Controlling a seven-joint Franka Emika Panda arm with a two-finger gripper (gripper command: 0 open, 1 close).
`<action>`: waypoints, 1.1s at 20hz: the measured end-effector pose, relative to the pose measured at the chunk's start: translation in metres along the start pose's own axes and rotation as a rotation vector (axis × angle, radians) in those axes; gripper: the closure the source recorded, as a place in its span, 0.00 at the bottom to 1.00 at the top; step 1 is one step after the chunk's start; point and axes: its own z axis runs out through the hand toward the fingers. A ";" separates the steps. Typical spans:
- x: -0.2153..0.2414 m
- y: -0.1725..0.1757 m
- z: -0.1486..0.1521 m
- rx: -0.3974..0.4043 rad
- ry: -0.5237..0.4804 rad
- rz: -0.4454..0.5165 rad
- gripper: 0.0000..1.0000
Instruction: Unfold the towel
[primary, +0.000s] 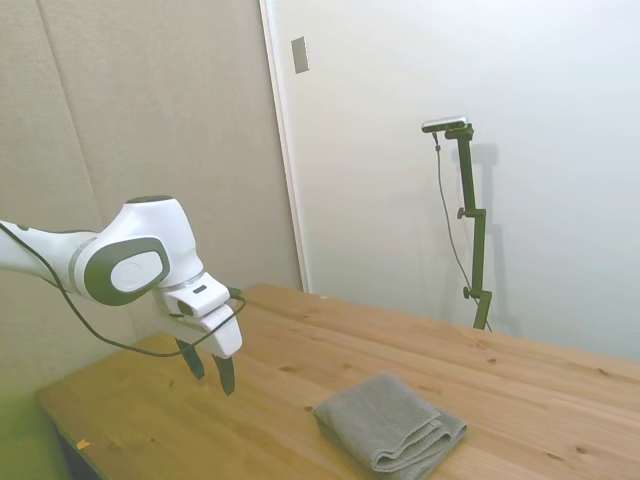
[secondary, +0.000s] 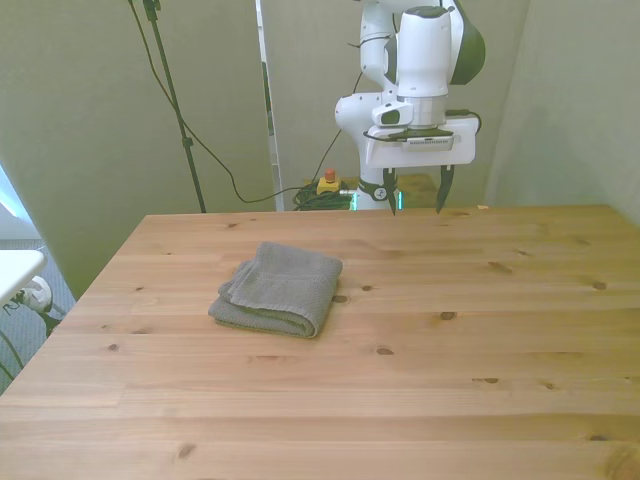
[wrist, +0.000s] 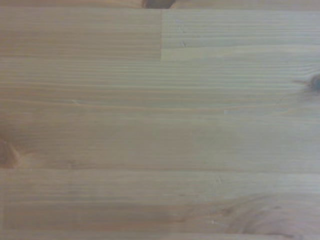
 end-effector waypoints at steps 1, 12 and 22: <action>0.000 0.000 0.000 0.000 -0.002 0.001 0.00; 0.186 0.115 -0.021 0.036 0.048 0.350 0.00; 0.247 0.240 0.011 0.154 -0.061 0.447 0.00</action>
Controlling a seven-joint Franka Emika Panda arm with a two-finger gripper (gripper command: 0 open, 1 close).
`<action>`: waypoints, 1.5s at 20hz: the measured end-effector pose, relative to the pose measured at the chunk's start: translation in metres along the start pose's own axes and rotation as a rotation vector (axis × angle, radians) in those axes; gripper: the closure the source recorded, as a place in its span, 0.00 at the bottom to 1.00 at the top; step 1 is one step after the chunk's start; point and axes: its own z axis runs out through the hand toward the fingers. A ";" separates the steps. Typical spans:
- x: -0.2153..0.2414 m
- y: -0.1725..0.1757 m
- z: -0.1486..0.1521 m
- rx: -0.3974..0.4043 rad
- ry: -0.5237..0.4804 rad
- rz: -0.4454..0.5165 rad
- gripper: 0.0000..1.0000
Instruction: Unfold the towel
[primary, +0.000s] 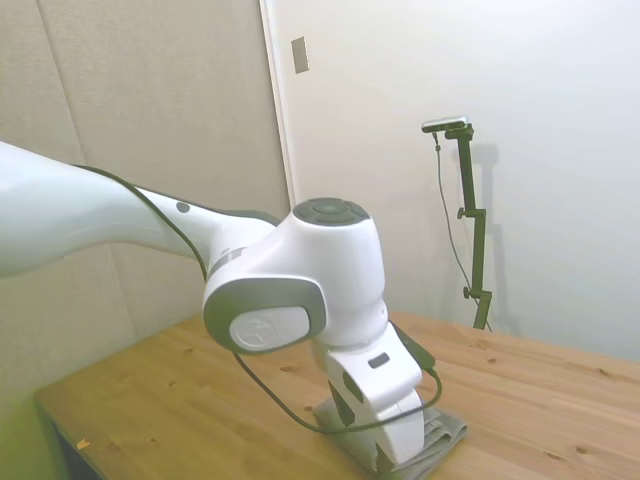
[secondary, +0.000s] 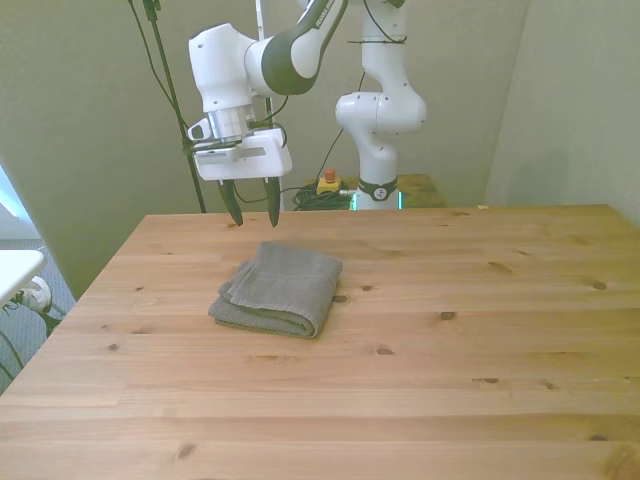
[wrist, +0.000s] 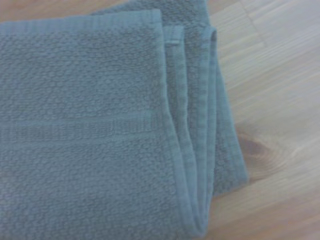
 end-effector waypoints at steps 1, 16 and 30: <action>0.006 0.001 0.006 0.023 -0.018 0.001 0.00; 0.015 -0.015 0.060 0.133 -0.207 -0.117 0.00; 0.020 -0.010 0.061 0.139 -0.205 -0.107 1.00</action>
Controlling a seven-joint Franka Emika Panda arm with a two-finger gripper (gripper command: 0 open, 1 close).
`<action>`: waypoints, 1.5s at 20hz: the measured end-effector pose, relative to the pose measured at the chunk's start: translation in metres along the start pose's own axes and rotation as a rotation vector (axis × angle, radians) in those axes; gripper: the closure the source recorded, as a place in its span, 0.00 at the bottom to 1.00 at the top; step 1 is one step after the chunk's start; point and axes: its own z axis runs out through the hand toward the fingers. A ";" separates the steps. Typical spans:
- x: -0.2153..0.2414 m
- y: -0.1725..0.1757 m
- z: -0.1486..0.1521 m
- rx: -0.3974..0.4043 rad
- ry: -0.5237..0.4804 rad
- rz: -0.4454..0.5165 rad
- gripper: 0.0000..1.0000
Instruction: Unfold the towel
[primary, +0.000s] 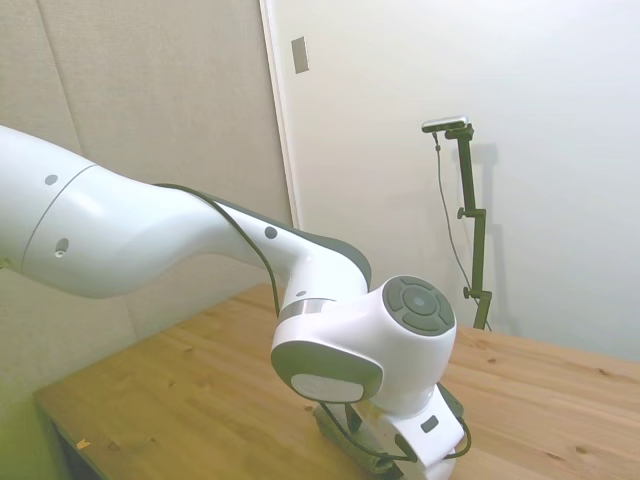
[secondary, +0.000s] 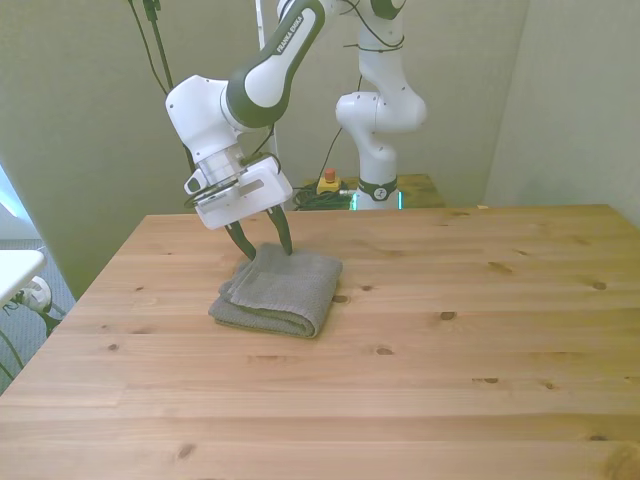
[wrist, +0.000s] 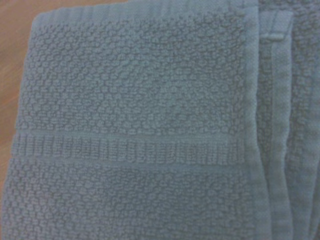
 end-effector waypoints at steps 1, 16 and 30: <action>0.000 0.001 0.000 0.000 0.001 0.001 1.00; 0.004 0.007 -0.008 0.008 0.014 0.012 1.00; -0.050 -0.142 -0.036 0.063 0.038 -0.176 1.00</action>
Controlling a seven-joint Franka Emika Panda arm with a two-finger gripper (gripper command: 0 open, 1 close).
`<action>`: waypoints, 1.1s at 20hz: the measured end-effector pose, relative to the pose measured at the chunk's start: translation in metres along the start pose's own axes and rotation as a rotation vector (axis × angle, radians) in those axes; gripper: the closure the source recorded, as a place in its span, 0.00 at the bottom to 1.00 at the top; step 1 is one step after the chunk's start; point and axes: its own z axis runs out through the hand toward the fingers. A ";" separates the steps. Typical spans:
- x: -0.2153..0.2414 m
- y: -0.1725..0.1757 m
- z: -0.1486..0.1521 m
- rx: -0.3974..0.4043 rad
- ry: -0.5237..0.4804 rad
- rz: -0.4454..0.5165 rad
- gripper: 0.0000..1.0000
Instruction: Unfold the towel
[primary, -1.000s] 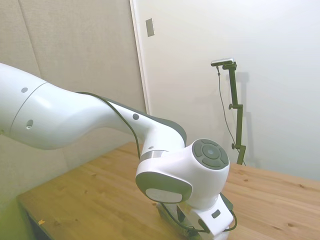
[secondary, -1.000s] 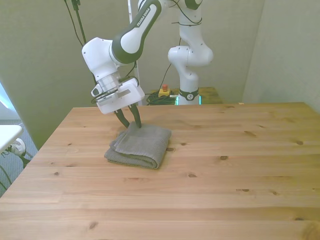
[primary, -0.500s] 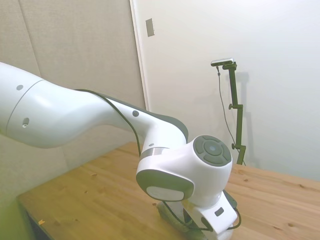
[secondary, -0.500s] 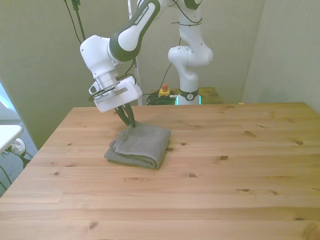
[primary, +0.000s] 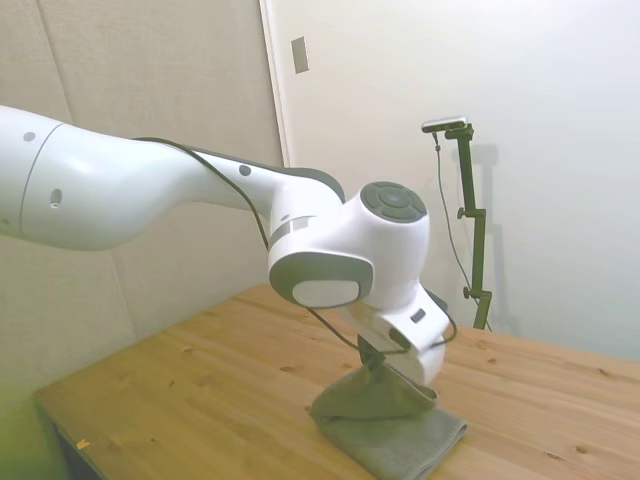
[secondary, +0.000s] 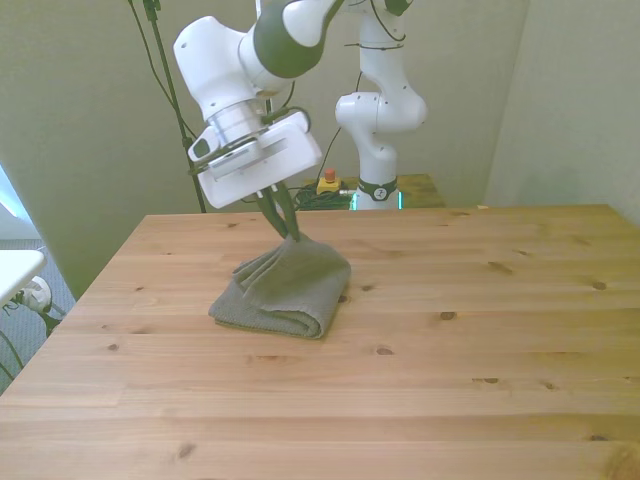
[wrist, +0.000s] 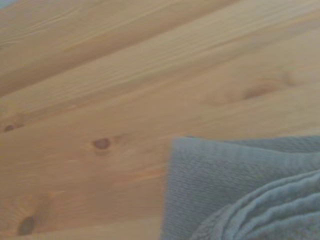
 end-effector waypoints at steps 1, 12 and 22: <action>-0.010 -0.018 0.006 -0.001 -0.009 -0.020 1.00; -0.136 -0.106 0.127 -0.160 -0.132 -0.264 0.00; -0.145 -0.090 0.141 -0.179 -0.174 -0.293 0.00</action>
